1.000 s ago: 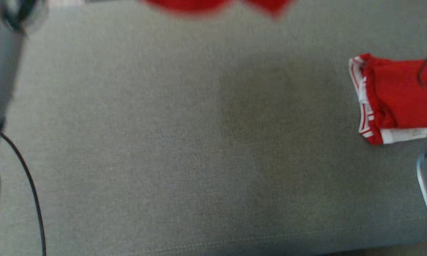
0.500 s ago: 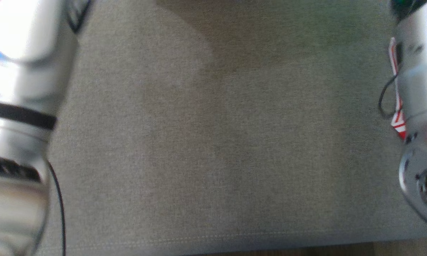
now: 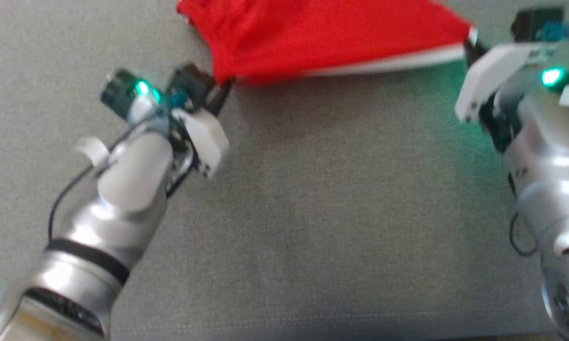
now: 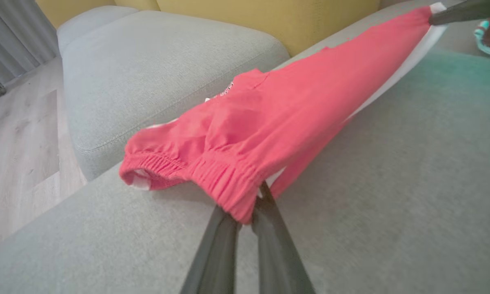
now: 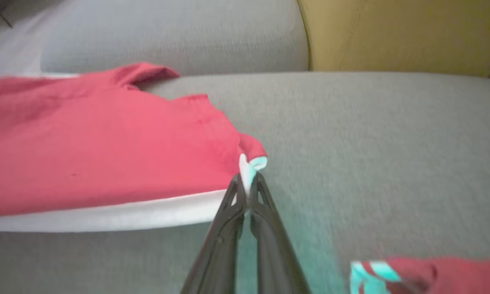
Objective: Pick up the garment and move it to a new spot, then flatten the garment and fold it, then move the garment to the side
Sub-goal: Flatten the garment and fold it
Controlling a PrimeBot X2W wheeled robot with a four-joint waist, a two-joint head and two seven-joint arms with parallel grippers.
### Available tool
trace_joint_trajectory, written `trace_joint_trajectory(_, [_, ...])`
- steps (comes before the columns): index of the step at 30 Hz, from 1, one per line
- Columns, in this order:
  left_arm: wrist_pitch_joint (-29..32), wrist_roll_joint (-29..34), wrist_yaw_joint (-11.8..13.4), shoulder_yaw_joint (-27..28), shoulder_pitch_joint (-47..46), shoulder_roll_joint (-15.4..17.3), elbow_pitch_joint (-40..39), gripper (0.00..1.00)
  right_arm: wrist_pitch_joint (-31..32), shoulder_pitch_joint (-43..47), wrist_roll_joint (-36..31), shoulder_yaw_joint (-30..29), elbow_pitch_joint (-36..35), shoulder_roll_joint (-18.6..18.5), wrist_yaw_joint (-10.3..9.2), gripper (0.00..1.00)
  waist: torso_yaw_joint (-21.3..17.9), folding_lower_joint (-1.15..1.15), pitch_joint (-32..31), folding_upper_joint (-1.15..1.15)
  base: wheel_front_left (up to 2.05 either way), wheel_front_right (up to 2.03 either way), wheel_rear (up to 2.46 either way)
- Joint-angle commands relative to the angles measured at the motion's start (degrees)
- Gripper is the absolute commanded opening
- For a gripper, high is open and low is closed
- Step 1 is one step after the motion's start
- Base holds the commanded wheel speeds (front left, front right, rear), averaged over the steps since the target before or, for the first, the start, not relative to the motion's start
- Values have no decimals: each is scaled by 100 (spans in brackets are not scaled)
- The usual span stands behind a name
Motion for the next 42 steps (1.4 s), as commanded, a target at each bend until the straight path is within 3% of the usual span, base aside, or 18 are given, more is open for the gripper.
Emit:
trace_joint_trajectory(1, [-68,-30,-9,51,34,200,-213,0,114,160,100,320,-123,-68,10,0,-53,0,-272,0,0,0,0])
trace_joint_trajectory(6, [-69,-23,-11,-171,522,293,-416,0,499,667,560,1022,-332,-253,10,0,-140,0,-600,0,0,0,0])
trace_joint_trajectory(12, [-69,-32,-12,-408,1095,349,-672,0,1108,1329,1311,2132,-1066,-745,10,0,-237,0,-974,0,0,0,0])
trace_joint_trajectory(22, [413,-702,-13,-1093,2048,466,-1394,0,2437,2227,3101,3610,-2994,-2327,10,0,-363,0,-1600,0,0,0,0])
trace_joint_trajectory(23, [413,-702,-13,-1093,2048,466,-1394,0,2437,2227,3101,3610,-2994,-2327,10,0,-363,0,-1600,0,0,0,0])
trace_joint_trajectory(35, [1621,-1669,-12,-1517,3045,1134,-3413,0,3954,2835,4547,4158,-4852,-3923,10,0,-511,0,-1989,0,0,0,0])
trace_joint_trajectory(42, [2075,-1856,206,-1444,3202,1455,-4411,0,4279,2958,4776,3830,-5396,-4334,10,0,-457,0,-1943,0,0,0,0])
